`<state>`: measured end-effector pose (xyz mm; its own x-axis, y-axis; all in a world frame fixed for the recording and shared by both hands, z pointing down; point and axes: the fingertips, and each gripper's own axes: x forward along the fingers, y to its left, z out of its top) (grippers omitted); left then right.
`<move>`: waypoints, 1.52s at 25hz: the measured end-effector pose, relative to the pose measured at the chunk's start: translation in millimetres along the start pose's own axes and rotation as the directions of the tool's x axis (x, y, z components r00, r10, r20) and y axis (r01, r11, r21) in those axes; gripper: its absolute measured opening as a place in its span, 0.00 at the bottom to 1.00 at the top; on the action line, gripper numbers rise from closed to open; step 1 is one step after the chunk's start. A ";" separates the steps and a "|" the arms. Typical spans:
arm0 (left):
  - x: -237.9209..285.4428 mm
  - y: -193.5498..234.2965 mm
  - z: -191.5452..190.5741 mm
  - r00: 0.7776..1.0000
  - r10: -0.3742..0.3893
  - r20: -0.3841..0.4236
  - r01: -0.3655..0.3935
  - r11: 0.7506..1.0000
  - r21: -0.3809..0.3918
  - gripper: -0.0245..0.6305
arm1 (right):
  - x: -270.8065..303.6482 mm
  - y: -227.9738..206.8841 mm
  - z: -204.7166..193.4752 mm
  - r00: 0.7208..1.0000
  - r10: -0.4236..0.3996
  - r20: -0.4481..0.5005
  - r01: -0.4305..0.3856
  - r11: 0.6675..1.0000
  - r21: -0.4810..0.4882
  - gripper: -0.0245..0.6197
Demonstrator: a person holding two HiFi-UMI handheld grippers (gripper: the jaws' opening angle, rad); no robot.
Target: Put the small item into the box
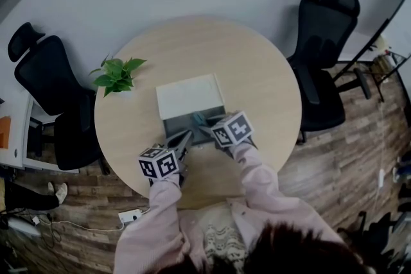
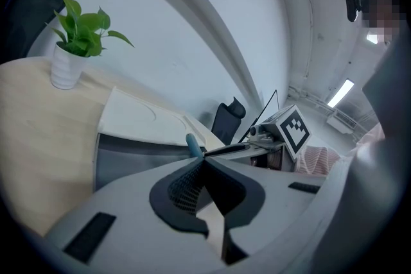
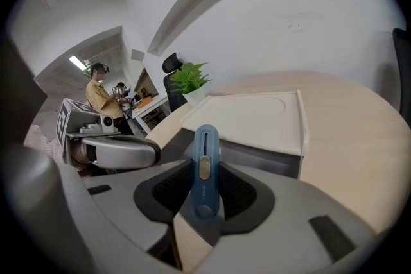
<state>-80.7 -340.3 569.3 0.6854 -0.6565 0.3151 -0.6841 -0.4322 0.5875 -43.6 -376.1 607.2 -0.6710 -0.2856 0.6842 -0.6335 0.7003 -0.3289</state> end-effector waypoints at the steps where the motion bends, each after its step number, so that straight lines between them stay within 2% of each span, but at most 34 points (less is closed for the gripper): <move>1: 0.4 0.2 -0.5 1.000 0.000 -0.001 0.000 1.000 -0.002 0.05 | 1.5 -0.2 -2.0 1.000 0.000 -0.008 0.000 1.000 -0.003 0.25; 18: 5.5 11.0 -9.8 1.000 0.002 -0.029 -0.003 0.999 -0.052 0.05 | 24.6 -1.1 -11.6 0.987 -0.020 -0.157 0.009 0.998 -0.064 0.25; 24: 8.0 9.2 -9.7 0.999 -0.015 -0.033 0.012 0.997 -0.074 0.05 | 31.3 -5.0 -14.5 0.972 -0.066 -0.226 0.045 0.995 -0.094 0.25; 38: 8.4 7.4 -12.4 0.999 -0.031 -0.043 0.026 0.994 -0.106 0.05 | 43.4 -6.9 -24.3 0.953 -0.087 -0.291 0.059 0.993 -0.103 0.25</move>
<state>-76.9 -341.4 585.6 0.7162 -0.6158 0.3283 -0.6356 -0.3813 0.6713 -58.9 -377.5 654.9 -0.4725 -0.1427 0.8697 -0.6286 0.7462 -0.2191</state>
